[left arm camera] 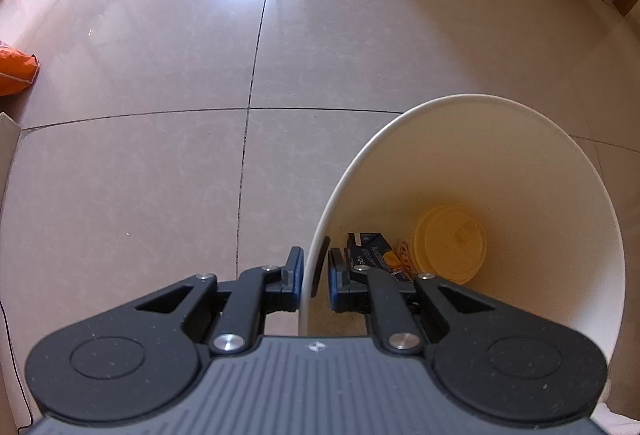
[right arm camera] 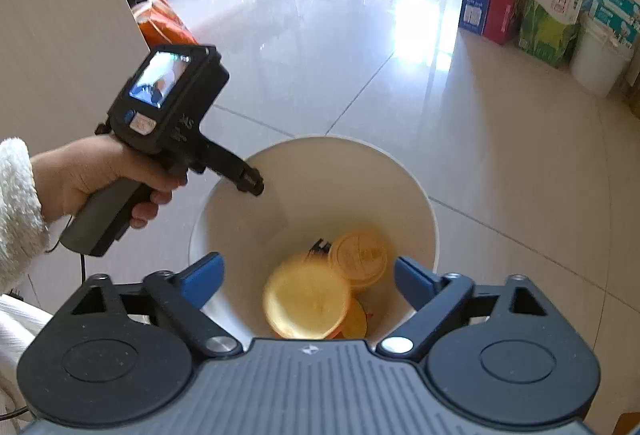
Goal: Collect trash
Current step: 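Carry the second orange peel over the bin and release it, then move the right tool to the red snack wrapper and grasp it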
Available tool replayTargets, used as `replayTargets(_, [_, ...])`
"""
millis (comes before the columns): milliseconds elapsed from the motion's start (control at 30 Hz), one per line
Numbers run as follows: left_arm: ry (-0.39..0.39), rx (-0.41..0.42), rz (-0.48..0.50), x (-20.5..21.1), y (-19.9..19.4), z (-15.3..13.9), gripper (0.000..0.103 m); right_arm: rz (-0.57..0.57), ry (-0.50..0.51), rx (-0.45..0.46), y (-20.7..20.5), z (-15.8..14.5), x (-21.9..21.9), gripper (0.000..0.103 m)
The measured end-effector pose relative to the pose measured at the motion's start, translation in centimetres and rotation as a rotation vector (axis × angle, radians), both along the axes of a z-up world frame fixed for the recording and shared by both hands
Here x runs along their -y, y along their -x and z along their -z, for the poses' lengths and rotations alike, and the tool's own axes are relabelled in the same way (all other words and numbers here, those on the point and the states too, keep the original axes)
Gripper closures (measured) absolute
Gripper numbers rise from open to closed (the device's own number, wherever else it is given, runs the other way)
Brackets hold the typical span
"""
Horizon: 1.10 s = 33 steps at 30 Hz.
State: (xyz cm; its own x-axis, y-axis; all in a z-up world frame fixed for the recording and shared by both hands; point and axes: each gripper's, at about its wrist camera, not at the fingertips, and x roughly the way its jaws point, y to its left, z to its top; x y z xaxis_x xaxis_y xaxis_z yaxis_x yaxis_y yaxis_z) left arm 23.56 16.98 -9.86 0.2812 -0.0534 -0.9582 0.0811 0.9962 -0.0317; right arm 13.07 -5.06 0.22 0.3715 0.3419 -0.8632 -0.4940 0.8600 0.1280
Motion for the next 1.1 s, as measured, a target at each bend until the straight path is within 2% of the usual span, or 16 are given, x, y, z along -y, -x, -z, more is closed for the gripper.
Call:
replayTargets(367, [-0.015,0.002,0.002,0.3,0.0,0.1,0.092,0.143,0.005,-0.004,-0.8,0.7,4.7,0.006])
replayTargets(667, [-0.023,0.0,0.001,0.7,0.1,0.0,0.092,0.337,-0.022,-0.044,-0.6,3.3,12.1,0.006])
replayTargets(867, [-0.031,0.002,0.003,0.8,0.1,-0.1,0.092,0.421,-0.024,-0.072,-1.0,7.5,17.3,0.006])
replayTargets(1100, [-0.049,0.01,0.003,1.2,0.4,0.0,0.092,0.491,-0.04,-0.166,-2.5,15.7,22.7,0.006])
